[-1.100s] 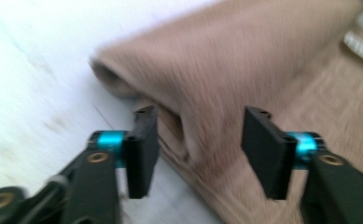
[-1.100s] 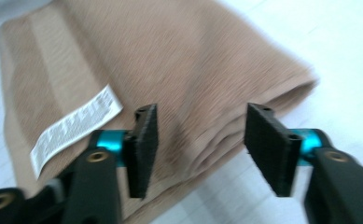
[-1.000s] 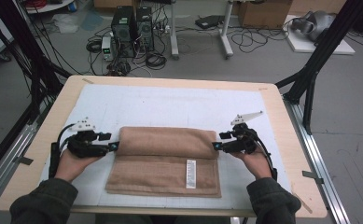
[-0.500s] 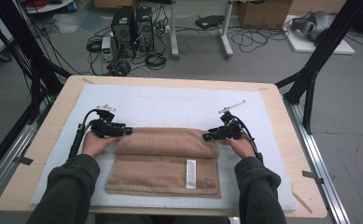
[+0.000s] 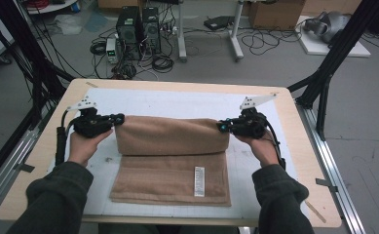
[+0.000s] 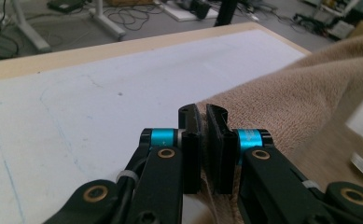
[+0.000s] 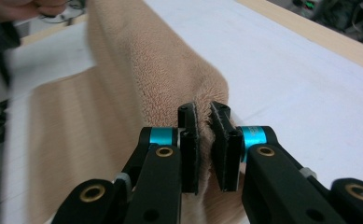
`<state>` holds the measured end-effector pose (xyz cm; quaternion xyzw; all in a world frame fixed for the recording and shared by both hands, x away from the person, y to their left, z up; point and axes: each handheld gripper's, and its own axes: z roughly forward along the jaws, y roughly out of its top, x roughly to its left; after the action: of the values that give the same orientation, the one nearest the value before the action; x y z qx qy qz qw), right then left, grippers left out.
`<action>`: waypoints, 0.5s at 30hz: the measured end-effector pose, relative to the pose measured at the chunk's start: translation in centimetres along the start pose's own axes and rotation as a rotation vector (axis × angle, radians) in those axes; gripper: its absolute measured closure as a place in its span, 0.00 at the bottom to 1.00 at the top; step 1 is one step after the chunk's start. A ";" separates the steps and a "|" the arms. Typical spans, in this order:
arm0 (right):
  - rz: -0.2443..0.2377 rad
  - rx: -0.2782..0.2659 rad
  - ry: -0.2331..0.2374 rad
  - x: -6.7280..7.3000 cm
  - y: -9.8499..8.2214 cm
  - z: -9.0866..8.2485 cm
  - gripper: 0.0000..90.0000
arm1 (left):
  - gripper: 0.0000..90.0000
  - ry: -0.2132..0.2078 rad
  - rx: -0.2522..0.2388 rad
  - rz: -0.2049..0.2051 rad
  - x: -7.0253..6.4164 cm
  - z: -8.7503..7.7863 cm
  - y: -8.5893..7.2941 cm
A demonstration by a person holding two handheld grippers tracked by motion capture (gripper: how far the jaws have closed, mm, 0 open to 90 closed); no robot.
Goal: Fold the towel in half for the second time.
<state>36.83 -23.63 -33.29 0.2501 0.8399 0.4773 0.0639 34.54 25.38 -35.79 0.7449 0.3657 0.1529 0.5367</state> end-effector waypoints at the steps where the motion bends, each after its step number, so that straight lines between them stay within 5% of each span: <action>1: -0.020 0.006 0.006 1.1 -0.4 -0.5 0.92 | 0.94 -0.015 0.014 0.029 -1.0 -1.1 -0.6; 5: -0.068 0.038 0.108 5.6 -3.9 -1.9 0.79 | 0.82 -0.106 0.089 0.095 -4.5 -4.6 -4.0; 8: -0.077 0.018 0.114 7.7 -5.8 -2.9 0.69 | 0.67 -0.157 0.104 0.104 -5.7 -6.2 -5.8; 11: -0.091 0.019 0.060 8.0 -6.4 -3.2 0.63 | 0.63 -0.126 0.119 0.092 -5.2 -5.8 -6.3; 15: -0.103 0.117 0.035 7.0 -7.0 -0.4 0.56 | 0.63 -0.119 0.145 0.075 -4.7 -3.5 -6.8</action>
<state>28.07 -23.50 -37.93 0.2015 0.8792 0.4277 0.0591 26.52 25.52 -39.84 0.8028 0.3152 0.1016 0.4958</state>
